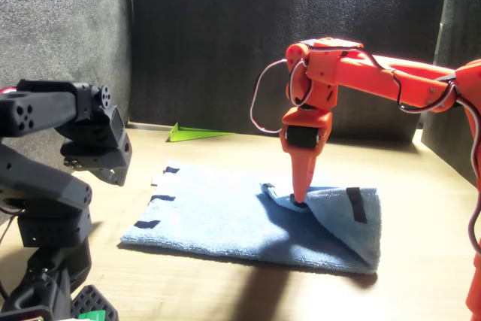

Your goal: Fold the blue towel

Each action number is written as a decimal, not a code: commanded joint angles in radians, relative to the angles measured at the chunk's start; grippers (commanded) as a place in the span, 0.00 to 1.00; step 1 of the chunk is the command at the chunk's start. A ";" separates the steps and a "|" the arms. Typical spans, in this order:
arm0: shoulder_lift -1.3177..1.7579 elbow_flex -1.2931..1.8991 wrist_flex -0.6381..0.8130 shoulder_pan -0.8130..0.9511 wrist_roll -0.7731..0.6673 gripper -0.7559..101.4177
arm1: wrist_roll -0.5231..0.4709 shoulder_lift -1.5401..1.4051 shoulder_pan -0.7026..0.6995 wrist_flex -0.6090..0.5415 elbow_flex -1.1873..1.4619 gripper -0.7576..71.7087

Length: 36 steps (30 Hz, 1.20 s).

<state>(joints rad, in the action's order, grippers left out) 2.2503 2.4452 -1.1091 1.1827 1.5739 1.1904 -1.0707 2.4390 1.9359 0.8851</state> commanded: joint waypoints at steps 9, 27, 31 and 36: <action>0.026 0.005 -0.008 0.012 0.011 0.04 | -0.002 0.117 0.146 0.012 0.002 0.31; 0.043 0.015 -0.003 0.005 0.017 0.03 | -0.038 0.025 0.137 0.014 0.029 0.30; 0.038 0.014 -0.003 0.003 0.017 0.03 | -0.048 -0.035 0.132 0.014 -0.006 0.29; 0.044 0.017 -0.003 0.008 0.012 0.04 | -0.029 -0.130 0.023 0.014 -0.041 0.30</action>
<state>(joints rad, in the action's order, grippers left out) 2.2703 2.4620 -1.1091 1.1873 1.5769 1.1382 -1.0968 2.5295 1.9236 0.8790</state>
